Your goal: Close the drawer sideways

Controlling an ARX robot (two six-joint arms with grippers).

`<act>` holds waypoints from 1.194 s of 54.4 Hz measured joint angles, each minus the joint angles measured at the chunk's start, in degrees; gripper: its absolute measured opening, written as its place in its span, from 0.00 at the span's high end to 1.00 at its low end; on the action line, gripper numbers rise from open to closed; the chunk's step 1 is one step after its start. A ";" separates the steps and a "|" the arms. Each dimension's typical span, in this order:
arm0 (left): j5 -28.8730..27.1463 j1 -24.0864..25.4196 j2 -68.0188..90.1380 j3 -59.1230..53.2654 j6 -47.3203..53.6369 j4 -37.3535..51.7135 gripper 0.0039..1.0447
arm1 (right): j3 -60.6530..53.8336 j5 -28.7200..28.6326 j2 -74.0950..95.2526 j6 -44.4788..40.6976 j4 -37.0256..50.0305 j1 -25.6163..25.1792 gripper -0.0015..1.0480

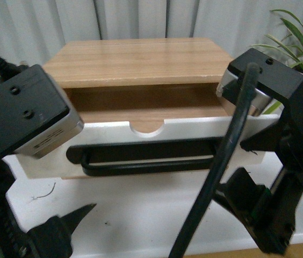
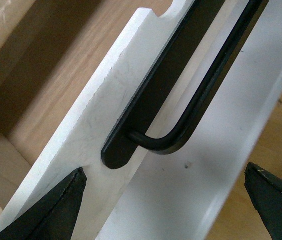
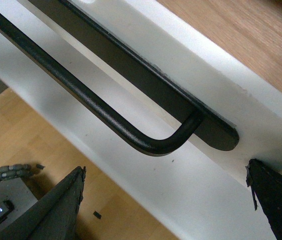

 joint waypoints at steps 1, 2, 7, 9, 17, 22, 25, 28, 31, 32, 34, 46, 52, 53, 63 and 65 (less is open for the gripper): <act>-0.28 0.20 1.31 0.74 0.22 0.63 0.06 | 0.63 0.00 0.72 -0.07 0.20 -0.15 0.06; -0.46 0.31 1.97 1.16 0.31 1.01 0.06 | 1.07 0.00 1.16 -0.11 0.26 -0.24 0.06; -1.68 1.49 7.30 5.49 0.96 2.47 0.06 | 5.05 0.37 5.11 -0.39 0.81 -0.74 0.06; -2.03 1.75 9.42 7.28 1.27 2.82 0.06 | 6.97 0.79 6.91 -0.42 1.20 -1.05 0.06; -3.15 2.51 16.59 13.77 1.90 3.45 0.06 | 13.16 1.44 12.02 -0.44 1.14 -1.46 0.06; -3.69 2.75 18.78 15.91 1.97 3.39 0.06 | 15.63 1.90 14.03 -0.37 1.20 -1.79 0.06; -4.11 2.95 20.28 17.29 2.01 3.58 0.06 | 16.79 2.16 14.97 -0.37 1.14 -2.12 0.06; -4.74 3.10 21.81 18.69 2.12 3.87 0.06 | 18.47 2.80 16.33 -0.26 1.27 -2.21 0.06; -4.98 3.17 22.75 19.10 2.12 3.98 0.06 | 19.80 3.08 17.29 0.37 0.87 -2.51 0.06; -5.09 3.17 22.93 19.12 2.12 4.02 0.06 | 19.87 3.08 17.38 0.44 0.85 -2.49 0.06; -5.20 3.17 23.23 19.32 2.12 4.00 0.06 | 19.93 3.10 17.66 0.74 1.01 -2.49 0.06; -5.57 2.93 23.69 19.76 1.20 3.69 0.06 | 19.43 3.32 18.25 2.89 2.56 -2.40 0.07; -6.01 2.64 19.02 16.52 0.83 5.44 0.06 | 15.41 2.97 14.23 2.45 3.23 -2.38 0.07; -6.03 2.62 18.21 16.00 0.76 5.75 0.06 | 14.73 2.93 13.51 2.34 3.32 -2.38 0.07; -5.88 1.88 4.22 6.27 -2.16 8.33 0.06 | 3.48 3.02 1.11 2.21 8.07 -3.26 0.07; -5.40 1.70 1.20 3.63 -3.32 8.00 0.06 | 0.72 3.45 -2.05 2.67 9.11 -3.54 0.07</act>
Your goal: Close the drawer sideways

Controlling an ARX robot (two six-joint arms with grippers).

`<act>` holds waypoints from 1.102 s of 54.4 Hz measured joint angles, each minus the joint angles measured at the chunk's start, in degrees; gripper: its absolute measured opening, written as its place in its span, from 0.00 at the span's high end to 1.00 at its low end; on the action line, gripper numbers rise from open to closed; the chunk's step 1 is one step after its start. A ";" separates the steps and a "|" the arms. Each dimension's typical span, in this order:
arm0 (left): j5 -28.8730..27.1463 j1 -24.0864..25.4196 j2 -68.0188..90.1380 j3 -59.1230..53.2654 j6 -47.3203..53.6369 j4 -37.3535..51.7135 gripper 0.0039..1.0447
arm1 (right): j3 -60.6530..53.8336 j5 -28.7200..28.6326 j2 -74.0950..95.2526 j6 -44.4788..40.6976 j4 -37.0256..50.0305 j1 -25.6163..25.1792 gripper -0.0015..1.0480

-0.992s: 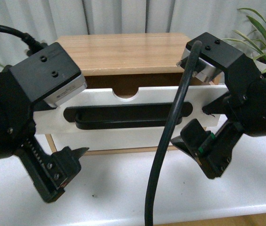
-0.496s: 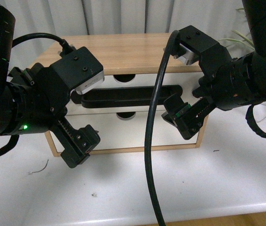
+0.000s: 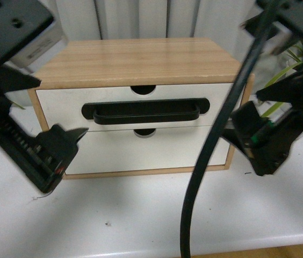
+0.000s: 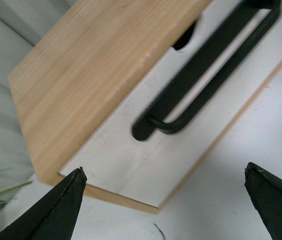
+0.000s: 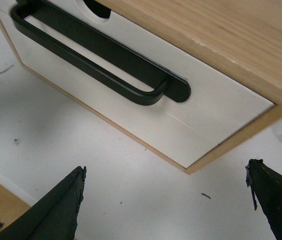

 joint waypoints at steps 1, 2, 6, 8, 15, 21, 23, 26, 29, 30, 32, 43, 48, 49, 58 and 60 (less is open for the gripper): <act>0.20 0.00 -0.94 -0.87 -0.35 -0.17 0.06 | -0.85 -0.04 -1.07 0.13 0.26 -0.11 0.07; 0.39 0.02 -2.95 -2.64 -1.31 -0.74 0.06 | -2.75 0.00 -3.21 0.52 0.85 -0.20 0.07; 1.20 0.59 -9.99 -8.83 -4.87 -3.15 0.06 | -9.51 1.14 -11.10 2.34 1.01 -1.33 0.07; 1.27 1.05 -12.28 -10.40 -6.10 -3.89 0.06 | -11.28 1.40 -13.38 2.93 0.61 -1.66 0.07; -1.44 4.39 -32.41 -17.38 -14.47 -11.19 0.06 | -22.64 5.57 -31.43 7.65 -6.54 -2.03 0.07; -3.93 5.22 -44.28 -20.17 -18.05 -16.74 0.06 | -26.14 9.86 -42.77 10.40 -10.86 -0.70 0.07; -4.68 6.54 -47.89 -21.09 -19.76 -18.84 0.06 | -27.23 12.00 -46.66 11.50 -12.09 -0.37 0.07; -6.14 10.51 -53.31 -23.12 -23.91 -19.58 0.06 | -29.68 15.72 -52.92 14.12 -13.70 0.04 0.07; -7.76 12.31 -56.52 -24.17 -26.67 -19.67 0.06 | -32.50 21.27 -57.13 16.13 -11.52 0.02 0.07; -7.76 12.26 -56.54 -24.17 -26.84 -19.52 0.06 | -32.74 22.10 -57.51 16.37 -11.56 0.00 0.07; -7.63 12.22 -56.52 -24.17 -27.04 -19.47 0.06 | -32.79 22.51 -57.70 16.61 -11.54 0.00 0.07; -2.67 16.72 -57.86 -27.28 -30.10 -10.69 0.20 | -37.09 26.71 -58.42 18.56 1.81 0.26 0.17; -3.06 17.62 -59.82 -28.13 -31.50 -10.47 0.36 | -40.94 26.43 -61.68 19.52 8.24 -2.12 0.32; -2.82 17.55 -59.87 -28.30 -31.54 -9.94 0.37 | -41.03 26.34 -61.90 19.56 8.31 -2.45 0.34; -2.27 17.14 -62.40 -29.29 -32.33 -11.41 0.65 | -41.72 22.69 -66.03 20.00 7.65 -6.27 0.62; -2.32 17.22 -63.60 -29.31 -32.37 -12.39 0.74 | -42.60 21.70 -66.73 20.06 7.17 -7.04 0.70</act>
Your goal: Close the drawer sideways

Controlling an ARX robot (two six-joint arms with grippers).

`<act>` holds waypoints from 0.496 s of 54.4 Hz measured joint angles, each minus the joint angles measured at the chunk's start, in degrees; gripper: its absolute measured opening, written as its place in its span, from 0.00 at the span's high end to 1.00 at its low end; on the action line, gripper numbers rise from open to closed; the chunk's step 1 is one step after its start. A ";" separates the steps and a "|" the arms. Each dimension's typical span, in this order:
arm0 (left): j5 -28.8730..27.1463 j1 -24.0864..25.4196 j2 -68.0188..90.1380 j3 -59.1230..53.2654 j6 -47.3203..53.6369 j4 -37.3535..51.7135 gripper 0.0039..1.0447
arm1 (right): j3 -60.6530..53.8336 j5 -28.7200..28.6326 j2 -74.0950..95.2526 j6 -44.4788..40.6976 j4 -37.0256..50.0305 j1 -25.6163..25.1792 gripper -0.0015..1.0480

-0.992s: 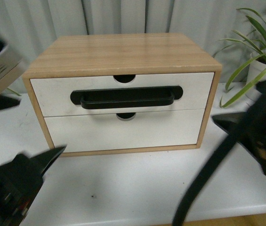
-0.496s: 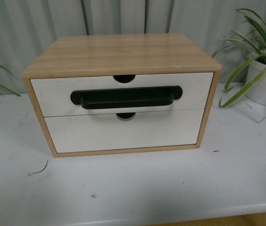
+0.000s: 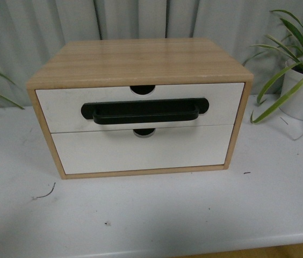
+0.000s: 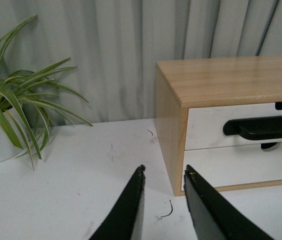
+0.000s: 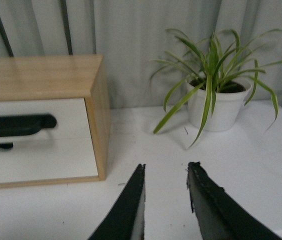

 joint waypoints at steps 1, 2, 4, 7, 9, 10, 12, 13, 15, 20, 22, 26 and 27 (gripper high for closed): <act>0.00 0.00 -0.37 0.00 0.00 -0.26 0.77 | 0.00 -0.44 -0.42 0.02 -1.20 -0.39 0.74; 0.00 0.00 -0.87 0.00 0.00 -0.68 0.83 | 0.00 -0.90 -0.92 0.04 -1.55 -0.92 0.79; 0.02 0.00 -1.42 0.00 0.00 -1.31 0.90 | 0.00 -1.49 -1.86 0.07 -1.97 -1.60 0.86; 0.02 0.00 -2.45 0.00 -0.17 -2.67 0.98 | 0.00 -7.19 -4.70 -0.02 -4.24 -6.93 0.99; 0.00 0.00 -3.10 0.00 -0.17 -3.19 0.99 | 0.00 -7.54 -5.42 0.28 -4.98 -9.18 0.98; 0.00 0.00 -3.54 0.00 -0.17 -3.54 0.99 | 0.00 -7.65 -5.86 0.33 -5.73 -9.20 0.98; 0.02 0.00 -4.11 0.00 -0.17 -4.09 0.99 | 0.00 -8.63 -6.67 0.33 -6.43 -8.94 0.98; 0.02 0.00 -4.24 0.00 -0.17 -4.20 0.99 | 0.00 -8.72 -6.84 0.33 -6.58 -8.85 0.98; -0.02 0.00 -7.37 0.11 -0.17 -9.25 0.99 | 0.00 -8.74 -7.58 0.33 -7.48 -8.70 0.98; -0.09 0.00 -13.31 0.37 -0.17 -13.46 0.99 | 0.00 -8.74 -9.44 0.33 -9.27 -8.72 0.98; 0.04 0.00 -13.38 0.07 -0.20 -14.08 0.99 | 0.00 -8.74 -9.84 0.33 -9.57 -8.68 0.98; 0.02 0.00 -13.35 0.04 -0.20 -14.45 0.99 | 0.09 -8.72 -12.66 0.33 -14.05 -8.72 0.98; 0.07 0.00 -13.35 0.04 -0.17 -14.45 0.99 | 0.04 -8.70 -13.92 0.33 -16.20 -8.74 0.98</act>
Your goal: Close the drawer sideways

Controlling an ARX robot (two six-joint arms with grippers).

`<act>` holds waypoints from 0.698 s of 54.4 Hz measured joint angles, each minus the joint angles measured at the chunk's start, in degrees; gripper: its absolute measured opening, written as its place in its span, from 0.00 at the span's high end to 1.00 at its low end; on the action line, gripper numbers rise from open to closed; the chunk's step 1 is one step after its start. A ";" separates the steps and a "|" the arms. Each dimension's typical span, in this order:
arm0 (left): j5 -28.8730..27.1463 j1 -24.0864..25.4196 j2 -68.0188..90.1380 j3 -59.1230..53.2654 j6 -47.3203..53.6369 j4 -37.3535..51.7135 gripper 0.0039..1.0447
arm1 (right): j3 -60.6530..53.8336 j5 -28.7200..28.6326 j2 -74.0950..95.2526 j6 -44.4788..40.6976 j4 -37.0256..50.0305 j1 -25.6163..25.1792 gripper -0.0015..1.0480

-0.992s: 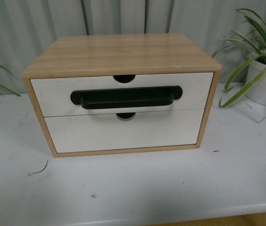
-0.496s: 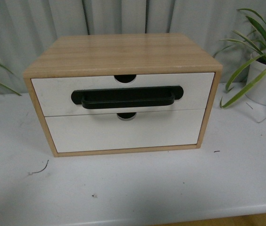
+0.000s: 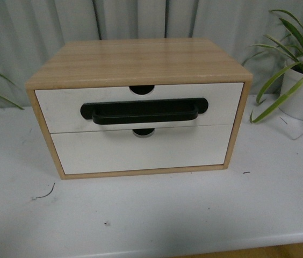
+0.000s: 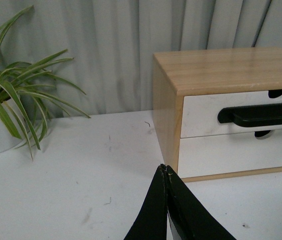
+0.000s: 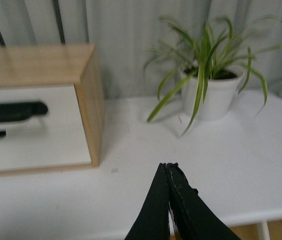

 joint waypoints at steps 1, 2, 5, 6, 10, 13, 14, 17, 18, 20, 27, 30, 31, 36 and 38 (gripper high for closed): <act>-0.02 0.00 0.00 0.00 -0.02 0.02 0.99 | 0.00 -0.02 -1.49 0.00 -2.25 0.02 0.98; -0.04 0.00 -0.02 0.00 0.00 0.17 0.99 | 0.00 -0.02 -2.93 -0.02 -3.58 0.02 0.98; 0.09 0.00 0.00 0.00 0.00 0.15 0.99 | 0.09 -0.07 -5.66 0.02 -2.58 0.02 0.98; 0.00 0.00 0.00 0.00 -0.02 0.13 0.99 | 0.17 -0.02 -5.62 0.00 -2.73 0.02 0.98; -0.04 0.00 0.00 0.00 -0.02 0.28 0.99 | 0.00 0.00 -5.64 0.02 -4.24 0.02 0.98; -0.04 0.00 0.00 0.00 -0.02 0.24 0.99 | 0.00 -0.02 -5.66 0.00 -3.63 0.02 0.98; -0.04 0.00 0.00 0.00 -0.02 0.26 0.99 | 0.00 -0.02 -5.66 0.00 -3.63 0.02 0.98; -0.02 0.00 0.00 0.00 -0.02 0.24 0.99 | 0.00 -0.02 -5.62 0.00 -3.78 0.02 0.98; -0.04 0.00 0.00 0.00 -0.02 0.28 0.99 | 0.00 -0.02 -5.64 0.00 -3.76 0.02 0.98; -0.04 0.00 0.00 0.00 0.00 0.26 0.99 | 0.00 -0.02 -5.64 0.00 -3.65 0.02 0.98; -0.04 0.00 0.00 0.00 -0.02 0.26 0.99 | 0.00 -0.02 -5.64 0.00 -3.67 0.02 0.98; -0.04 0.00 0.00 0.00 -0.09 0.26 0.96 | 0.00 -0.02 -5.64 0.00 -3.69 0.02 0.94; -0.04 0.00 0.00 0.00 -0.09 0.26 0.92 | 0.00 -0.02 -5.64 0.00 -3.69 0.02 0.90; -0.04 0.00 0.00 0.00 -0.09 0.28 0.80 | 0.00 -0.02 -5.64 0.00 -3.69 0.02 0.78; -0.04 0.00 0.00 0.00 -0.07 0.26 0.75 | 0.00 -0.02 -5.64 0.00 -3.69 0.02 0.73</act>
